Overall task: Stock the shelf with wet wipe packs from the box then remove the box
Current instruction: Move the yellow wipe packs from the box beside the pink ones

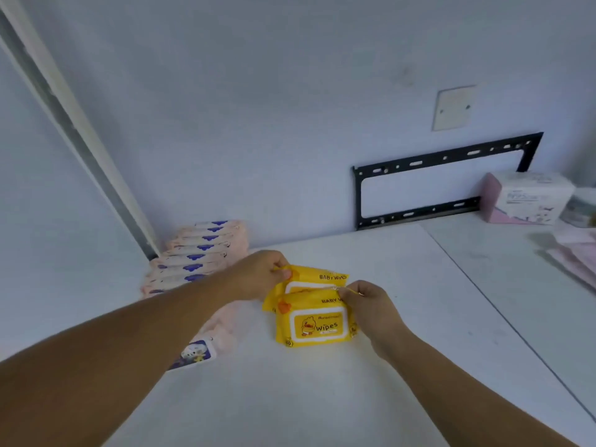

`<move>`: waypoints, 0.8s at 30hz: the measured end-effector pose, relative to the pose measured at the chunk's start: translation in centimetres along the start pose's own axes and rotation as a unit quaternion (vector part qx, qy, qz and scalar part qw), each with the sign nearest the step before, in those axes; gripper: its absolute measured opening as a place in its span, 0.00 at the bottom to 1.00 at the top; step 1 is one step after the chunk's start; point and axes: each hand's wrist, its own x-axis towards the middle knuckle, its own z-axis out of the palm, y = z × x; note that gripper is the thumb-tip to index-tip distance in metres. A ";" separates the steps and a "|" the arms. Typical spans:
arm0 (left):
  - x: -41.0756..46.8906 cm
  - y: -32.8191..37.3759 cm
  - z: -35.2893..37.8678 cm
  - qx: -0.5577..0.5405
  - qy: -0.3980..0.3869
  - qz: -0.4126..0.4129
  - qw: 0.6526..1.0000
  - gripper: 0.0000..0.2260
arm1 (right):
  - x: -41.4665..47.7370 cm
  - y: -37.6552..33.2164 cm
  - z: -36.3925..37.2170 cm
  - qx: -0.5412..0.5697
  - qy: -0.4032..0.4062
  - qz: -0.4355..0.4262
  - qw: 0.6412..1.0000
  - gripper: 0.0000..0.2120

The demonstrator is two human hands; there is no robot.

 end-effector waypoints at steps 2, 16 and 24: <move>1.5 -0.5 -1.5 0.008 -0.007 -0.008 1.000 0.04 | 2.1 -0.4 1.0 -0.007 -0.004 -0.013 1.000 0.13; 11.0 -4.4 -7.0 0.049 0.021 -0.044 0.998 0.04 | 13.6 -3.1 7.1 -0.005 0.002 -0.010 1.000 0.11; 15.7 -5.7 -8.8 0.193 0.066 -0.028 0.979 0.10 | 18.9 -4.7 10.5 0.009 0.019 -0.027 0.999 0.10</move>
